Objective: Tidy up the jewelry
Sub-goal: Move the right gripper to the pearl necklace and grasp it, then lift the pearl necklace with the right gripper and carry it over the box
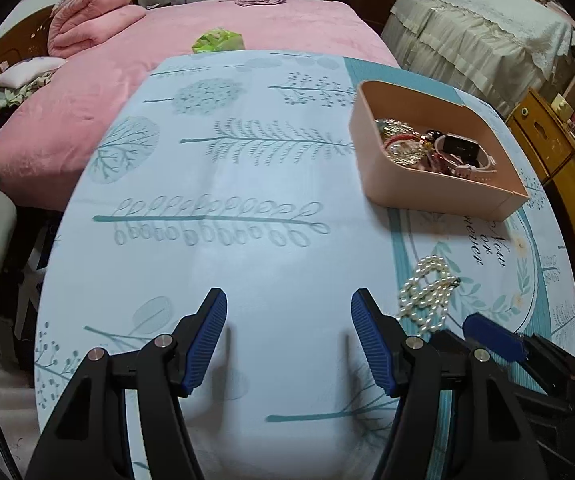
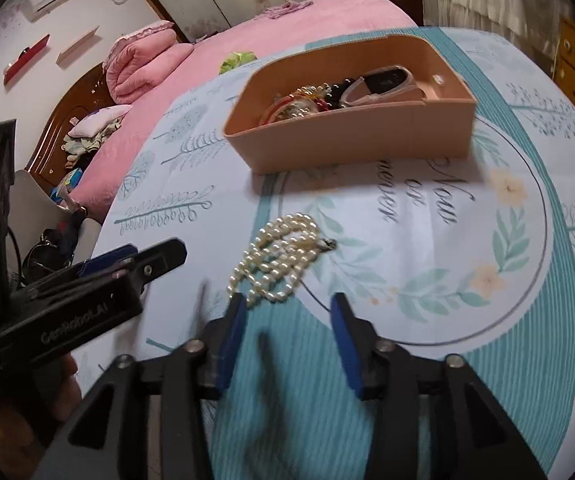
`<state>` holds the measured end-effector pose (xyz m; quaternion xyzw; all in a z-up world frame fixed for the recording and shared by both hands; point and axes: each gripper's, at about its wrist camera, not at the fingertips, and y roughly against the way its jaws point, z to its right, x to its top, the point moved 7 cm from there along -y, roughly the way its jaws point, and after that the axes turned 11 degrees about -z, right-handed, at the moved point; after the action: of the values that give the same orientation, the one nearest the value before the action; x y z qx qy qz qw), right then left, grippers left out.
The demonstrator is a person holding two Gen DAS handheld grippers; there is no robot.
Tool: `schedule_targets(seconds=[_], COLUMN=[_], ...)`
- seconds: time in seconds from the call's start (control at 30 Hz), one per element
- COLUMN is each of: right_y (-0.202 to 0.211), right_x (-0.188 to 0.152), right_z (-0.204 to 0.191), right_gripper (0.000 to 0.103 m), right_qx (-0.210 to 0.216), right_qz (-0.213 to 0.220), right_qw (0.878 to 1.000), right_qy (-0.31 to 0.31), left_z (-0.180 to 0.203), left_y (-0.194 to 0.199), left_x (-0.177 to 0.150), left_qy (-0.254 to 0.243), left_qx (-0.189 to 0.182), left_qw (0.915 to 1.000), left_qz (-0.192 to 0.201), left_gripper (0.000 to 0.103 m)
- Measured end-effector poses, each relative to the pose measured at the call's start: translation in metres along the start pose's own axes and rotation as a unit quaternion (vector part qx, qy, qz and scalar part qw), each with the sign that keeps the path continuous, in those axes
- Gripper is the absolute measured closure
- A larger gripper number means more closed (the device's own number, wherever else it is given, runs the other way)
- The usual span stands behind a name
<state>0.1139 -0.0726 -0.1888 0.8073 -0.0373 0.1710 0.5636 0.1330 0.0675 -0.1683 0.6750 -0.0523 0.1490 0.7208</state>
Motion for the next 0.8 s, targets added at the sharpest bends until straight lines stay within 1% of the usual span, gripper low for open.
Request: schedule_targets(seconds=[0.13,0.23,0.33,0.4,0.5,0.53,0.57,0.6,0.63,0.67,0.7,0.73,0.77,0.8], right_y=[-0.008,-0.014,-0.019,-0.023,-0.03,-0.031,-0.031,-0.03,-0.029,-0.029,-0.027,-0.027,-0.026,-0.024], right_x=[0.009,0.017,0.022,0.023,0.022,0.021,0.022,0.022,0.022,0.023,0.023,0.024,0.024,0.025], right_z=[-0.012,-0.018,-0.025,-0.03,-0.04,-0.042,-0.042,-0.041,-0.039,-0.038,-0.037,-0.035,-0.033,-0.03], right_gripper=[0.044,0.043,0.043,0.043,0.043,0.045,0.046,0.05,0.06,0.066,0.078,0.084,0.087,0.094], right_qx=[-0.011,-0.036,-0.068,-0.1,-0.16,-0.17,-0.166,-0.169,-0.17,-0.17,-0.168,-0.168,-0.167,-0.157], right_qz=[0.007,0.016,0.027,0.035,0.041,0.046,0.048,0.053,0.056,0.059,0.06,0.06,0.06,0.06], right_qw=[1.0,0.999,0.997,0.994,0.984,0.981,0.982,0.982,0.981,0.981,0.981,0.981,0.982,0.984], right_qy=[0.002,0.008,0.019,0.036,0.074,0.081,0.078,0.072,0.071,0.07,0.071,0.07,0.068,0.063], left_z=[-0.017,-0.03,-0.041,-0.049,-0.058,-0.06,-0.062,-0.064,-0.065,-0.066,-0.066,-0.066,-0.066,-0.066], left_y=[0.004,0.006,0.006,0.005,0.004,0.004,0.004,0.004,0.004,0.005,0.005,0.005,0.006,0.006], left_x=[-0.003,-0.005,-0.006,-0.008,-0.011,-0.011,-0.011,-0.012,-0.013,-0.013,-0.013,-0.013,-0.013,-0.013], left_qy=[0.011,0.021,0.031,0.039,0.049,0.05,0.051,0.052,0.052,0.053,0.053,0.054,0.053,0.053], left_qx=[0.002,0.002,0.003,0.002,-0.001,-0.002,-0.003,-0.003,-0.003,-0.004,-0.004,-0.006,-0.007,-0.007], left_qw=[0.9999,0.9998,0.9995,0.9992,0.9988,0.9987,0.9987,0.9986,0.9986,0.9986,0.9986,0.9985,0.9985,0.9986], left_qz=[0.003,0.005,0.005,0.005,0.001,0.0,0.0,0.001,0.001,0.002,0.003,0.003,0.003,0.003], left_gripper=[0.04,0.04,0.04,0.04,0.04,0.04,0.04,0.04,0.04,0.04,0.04,0.04,0.04,0.04])
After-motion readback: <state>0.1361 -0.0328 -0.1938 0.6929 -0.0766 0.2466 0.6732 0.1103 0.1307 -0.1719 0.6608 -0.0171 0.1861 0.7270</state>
